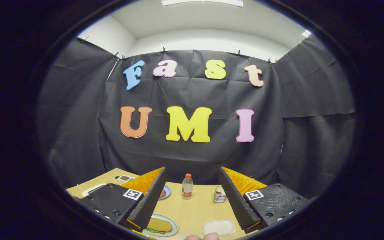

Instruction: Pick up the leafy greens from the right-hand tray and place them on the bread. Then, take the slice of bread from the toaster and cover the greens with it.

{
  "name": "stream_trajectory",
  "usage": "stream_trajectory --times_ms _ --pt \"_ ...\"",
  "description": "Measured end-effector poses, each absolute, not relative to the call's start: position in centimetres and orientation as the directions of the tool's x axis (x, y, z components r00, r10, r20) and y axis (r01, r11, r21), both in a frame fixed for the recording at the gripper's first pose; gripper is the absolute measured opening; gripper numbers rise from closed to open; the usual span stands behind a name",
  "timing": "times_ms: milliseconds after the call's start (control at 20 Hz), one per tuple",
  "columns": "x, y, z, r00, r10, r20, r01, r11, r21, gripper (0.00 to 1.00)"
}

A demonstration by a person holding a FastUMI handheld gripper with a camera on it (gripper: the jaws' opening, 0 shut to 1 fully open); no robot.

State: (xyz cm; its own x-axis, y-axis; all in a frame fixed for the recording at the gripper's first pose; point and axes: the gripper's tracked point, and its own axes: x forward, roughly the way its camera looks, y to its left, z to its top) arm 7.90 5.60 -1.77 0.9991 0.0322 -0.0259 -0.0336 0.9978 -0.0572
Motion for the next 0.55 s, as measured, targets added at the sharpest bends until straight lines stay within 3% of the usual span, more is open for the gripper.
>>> stream_trajectory --times_ms 550 --pt "8.9 6.7 -0.4 0.999 0.050 -0.004 -0.050 0.997 -0.062 0.96"
